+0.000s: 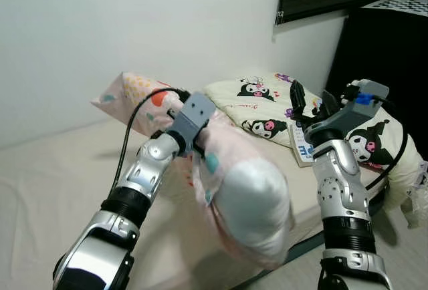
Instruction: Clean up the room
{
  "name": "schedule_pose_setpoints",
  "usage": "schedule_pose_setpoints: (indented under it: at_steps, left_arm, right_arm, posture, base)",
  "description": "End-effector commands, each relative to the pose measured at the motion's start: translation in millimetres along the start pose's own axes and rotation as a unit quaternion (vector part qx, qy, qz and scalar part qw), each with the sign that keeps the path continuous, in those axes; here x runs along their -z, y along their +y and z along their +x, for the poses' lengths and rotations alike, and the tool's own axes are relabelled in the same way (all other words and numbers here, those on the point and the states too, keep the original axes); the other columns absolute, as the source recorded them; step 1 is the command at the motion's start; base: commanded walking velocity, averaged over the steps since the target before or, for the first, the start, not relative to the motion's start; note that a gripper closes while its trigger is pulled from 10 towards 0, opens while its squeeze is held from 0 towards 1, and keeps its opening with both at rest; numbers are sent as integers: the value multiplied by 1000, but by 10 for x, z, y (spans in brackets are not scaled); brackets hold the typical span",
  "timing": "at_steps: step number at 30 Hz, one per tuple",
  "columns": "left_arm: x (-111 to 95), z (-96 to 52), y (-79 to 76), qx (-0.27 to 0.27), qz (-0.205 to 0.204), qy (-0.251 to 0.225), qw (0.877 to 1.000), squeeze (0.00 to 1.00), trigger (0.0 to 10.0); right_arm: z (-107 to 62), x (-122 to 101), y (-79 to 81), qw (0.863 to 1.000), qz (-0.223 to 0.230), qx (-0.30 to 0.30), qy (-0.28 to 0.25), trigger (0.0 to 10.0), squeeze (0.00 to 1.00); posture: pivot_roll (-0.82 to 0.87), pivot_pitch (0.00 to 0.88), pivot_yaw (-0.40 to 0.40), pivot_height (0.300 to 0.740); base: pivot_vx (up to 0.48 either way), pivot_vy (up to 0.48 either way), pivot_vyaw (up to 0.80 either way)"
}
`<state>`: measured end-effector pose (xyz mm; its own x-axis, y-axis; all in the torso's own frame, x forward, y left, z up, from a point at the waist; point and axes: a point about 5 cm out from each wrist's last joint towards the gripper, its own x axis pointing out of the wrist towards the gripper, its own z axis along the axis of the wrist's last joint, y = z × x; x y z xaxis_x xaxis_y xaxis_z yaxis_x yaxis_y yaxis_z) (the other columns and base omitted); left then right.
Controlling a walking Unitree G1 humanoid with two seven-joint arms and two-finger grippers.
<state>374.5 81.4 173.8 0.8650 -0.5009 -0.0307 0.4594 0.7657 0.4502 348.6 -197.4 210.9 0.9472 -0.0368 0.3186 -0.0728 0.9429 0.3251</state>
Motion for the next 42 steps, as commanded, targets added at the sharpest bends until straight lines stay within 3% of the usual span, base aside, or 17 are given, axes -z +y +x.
schedule_pose_setpoints:
  at_steps: [1,7,11,12,14,24,26,34,42]
  left_arm:
    - [-47,-29,54,-6,43,-28,999,0,10000]
    - [177,-127,64,4,101,8,995,0,10000]
    - [224,-152,86,3,113,16,994,0,10000]
    - [338,-236,189,-2,142,34,989,0,10000]
    - [377,-276,235,-5,147,39,988,0,10000]
    - [424,-358,240,-5,131,30,991,0,10000]
    - [339,-315,273,-23,107,16,994,0,10000]
    - [149,-197,365,-51,83,-8,995,0,10000]
    - [80,-129,240,-25,70,-22,997,0,10000]
  right_arm:
    - [-35,89,89,1000,-9,-15,14,10000,0]
    - [-154,165,116,999,-10,-24,28,10000,0]
    - [-181,176,119,999,-10,-26,30,10000,0]
    - [-255,185,106,999,-8,-25,32,10000,0]
    - [-289,189,107,999,-7,-24,33,10000,0]
    - [-399,243,140,999,-2,-24,43,10000,0]
    - [-404,249,159,999,-2,-27,46,10000,0]
    - [-408,271,259,995,-35,-70,58,10000,0]
    - [-430,292,356,992,-40,-98,65,10000,0]
  posture:
    - [-20,0,47,740]
    - [-23,0,45,740]
    - [-23,0,45,740]
    - [-24,0,50,740]
    - [-24,0,50,740]
    - [-22,0,50,740]
    - [-21,0,48,740]
    - [-22,0,45,740]
    - [-25,0,63,740]
  base:
    - [0,0,0]
    - [0,0,0]
    - [0,0,0]
    - [0,0,0]
    - [0,0,0]
    - [0,0,0]
    - [0,0,0]
    - [0,0,0]
    - [0,0,300]
